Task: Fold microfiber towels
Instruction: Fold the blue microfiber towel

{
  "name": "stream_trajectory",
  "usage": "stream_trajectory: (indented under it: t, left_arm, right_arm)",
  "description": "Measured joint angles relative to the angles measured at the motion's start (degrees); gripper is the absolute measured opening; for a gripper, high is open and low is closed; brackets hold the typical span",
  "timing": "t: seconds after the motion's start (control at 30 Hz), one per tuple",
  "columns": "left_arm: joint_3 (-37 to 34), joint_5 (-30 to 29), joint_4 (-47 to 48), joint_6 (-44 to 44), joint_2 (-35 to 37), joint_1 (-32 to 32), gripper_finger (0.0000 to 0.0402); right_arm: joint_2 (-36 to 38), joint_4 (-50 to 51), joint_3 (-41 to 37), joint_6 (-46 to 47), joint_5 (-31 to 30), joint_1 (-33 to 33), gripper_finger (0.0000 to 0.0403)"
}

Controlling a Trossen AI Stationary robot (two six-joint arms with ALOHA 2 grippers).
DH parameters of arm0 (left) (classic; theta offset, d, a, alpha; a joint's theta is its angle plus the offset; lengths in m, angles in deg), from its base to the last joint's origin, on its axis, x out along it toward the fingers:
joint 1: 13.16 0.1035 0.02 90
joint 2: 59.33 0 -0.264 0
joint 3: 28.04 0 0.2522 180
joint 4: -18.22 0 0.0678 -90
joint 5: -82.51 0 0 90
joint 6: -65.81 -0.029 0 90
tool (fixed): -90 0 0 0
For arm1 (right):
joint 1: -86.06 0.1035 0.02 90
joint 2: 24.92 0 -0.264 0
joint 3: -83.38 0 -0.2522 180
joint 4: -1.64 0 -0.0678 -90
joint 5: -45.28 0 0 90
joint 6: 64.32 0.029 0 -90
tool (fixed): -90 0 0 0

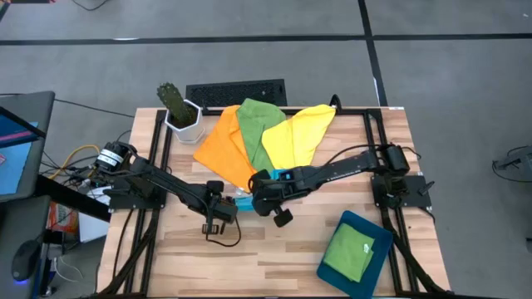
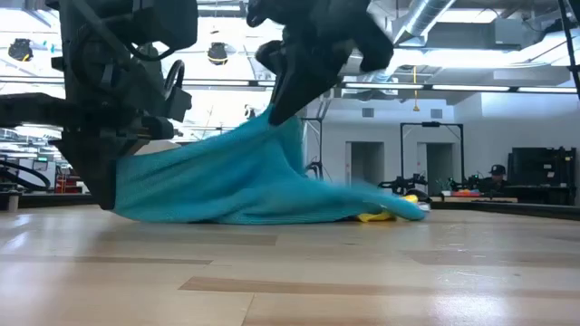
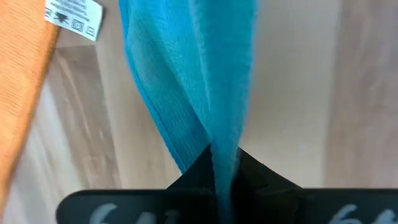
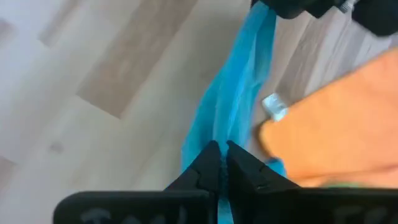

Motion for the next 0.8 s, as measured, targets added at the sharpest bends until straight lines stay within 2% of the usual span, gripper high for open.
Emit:
stream_trajectory:
  t: [0.2, 0.4, 0.5, 0.67, 0.8]
  left_arm:
    - [-0.1, -2.8, 1.5, -3.4, 0.0, 0.0, 0.0]
    - [0.2, -3.5, 2.5, -6.6, -0.2, 0.0, 0.0]
    - [0.0, -3.6, 2.8, -6.8, -0.2, 0.1, 0.0]
    - [0.0, -3.7, 4.1, -6.5, -0.2, 0.2, 0.0]
    - [-0.1, -3.9, 3.9, -5.2, -0.2, 0.2, 0.0]
  right_arm:
    - [-1.8, 3.1, -1.3, 18.2, 5.4, 5.3, 0.0041]
    - [-5.7, -2.2, -5.4, 23.4, 7.8, 9.7, 0.0066]
    - [-6.1, -1.4, -5.7, 24.8, 6.9, 9.8, 0.0084]
    - [-3.6, 0.6, -5.7, 24.2, 0.9, 10.0, 0.0113]
    - [-1.7, 4.6, -5.6, 28.1, -4.1, 9.5, 0.0138]
